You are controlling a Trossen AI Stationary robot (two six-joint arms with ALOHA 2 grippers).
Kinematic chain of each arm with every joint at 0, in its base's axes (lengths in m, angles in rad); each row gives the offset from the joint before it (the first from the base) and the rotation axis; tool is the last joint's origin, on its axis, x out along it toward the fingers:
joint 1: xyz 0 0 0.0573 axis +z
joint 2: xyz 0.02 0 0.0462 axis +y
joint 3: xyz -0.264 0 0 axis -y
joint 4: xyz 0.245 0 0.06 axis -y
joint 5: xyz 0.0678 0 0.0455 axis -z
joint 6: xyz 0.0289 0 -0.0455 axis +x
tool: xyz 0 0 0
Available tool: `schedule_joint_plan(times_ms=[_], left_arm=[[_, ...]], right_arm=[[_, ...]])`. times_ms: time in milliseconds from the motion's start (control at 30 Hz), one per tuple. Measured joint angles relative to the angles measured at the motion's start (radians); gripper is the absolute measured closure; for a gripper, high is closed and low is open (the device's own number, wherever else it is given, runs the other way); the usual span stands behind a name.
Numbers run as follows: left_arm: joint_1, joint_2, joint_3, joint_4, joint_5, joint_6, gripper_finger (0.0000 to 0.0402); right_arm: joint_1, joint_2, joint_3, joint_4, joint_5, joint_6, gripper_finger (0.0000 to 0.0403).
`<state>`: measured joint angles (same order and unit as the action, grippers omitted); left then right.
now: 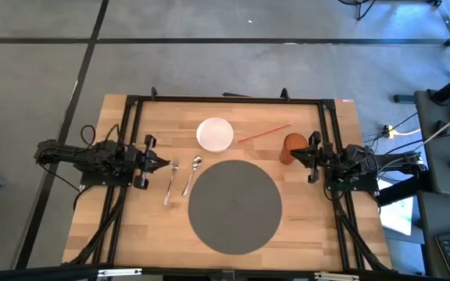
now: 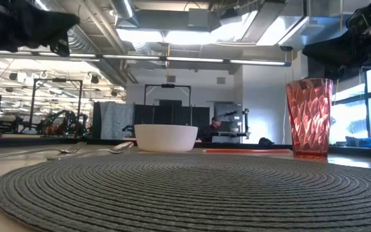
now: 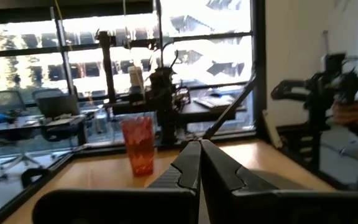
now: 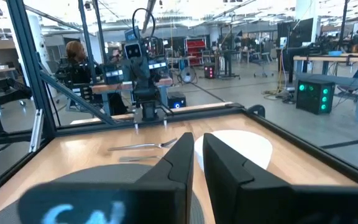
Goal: Pick & Place Utensil
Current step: Put the white bowl on the gray mat
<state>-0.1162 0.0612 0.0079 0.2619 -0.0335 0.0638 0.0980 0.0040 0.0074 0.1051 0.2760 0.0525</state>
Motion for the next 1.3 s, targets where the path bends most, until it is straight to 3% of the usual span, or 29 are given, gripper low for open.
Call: schedule_joint_plan(times_ms=[333,467,533,700,867,967,1100,1300], left_arm=[[0.000,0.000,0.000,0.054,-0.037,-0.226,0.0398],[0.001,0.031,0.013,0.005,-0.274,-0.389,0.0398],[0.002,0.076,0.052,-0.083,-0.330,-0.420,0.0398],[0.004,0.312,0.177,-0.144,-0.389,-0.448,0.0398],[0.055,0.633,0.479,-0.333,-0.343,-0.450,0.0398],[0.098,0.849,0.676,-0.461,-0.280,-0.333,0.0398],[0.150,1.098,0.902,-0.617,-0.154,-0.048,0.0398],[0.185,1.373,1.084,-0.673,-0.194,0.152,0.0398]], right_arm=[[0.001,0.000,0.000,0.002,-0.050,0.006,0.0366],[0.001,0.000,0.000,0.023,-0.052,0.064,0.0366],[0.001,0.000,0.000,0.040,-0.052,0.078,0.0366],[0.001,0.000,0.000,0.042,-0.052,0.070,0.0366],[0.001,0.000,0.000,0.042,-0.052,0.075,0.0366],[0.001,0.000,0.000,0.032,-0.052,0.072,0.0366],[0.001,0.000,0.000,0.025,-0.052,0.072,0.0366],[0.001,0.000,0.000,0.024,-0.052,0.071,0.0366]])
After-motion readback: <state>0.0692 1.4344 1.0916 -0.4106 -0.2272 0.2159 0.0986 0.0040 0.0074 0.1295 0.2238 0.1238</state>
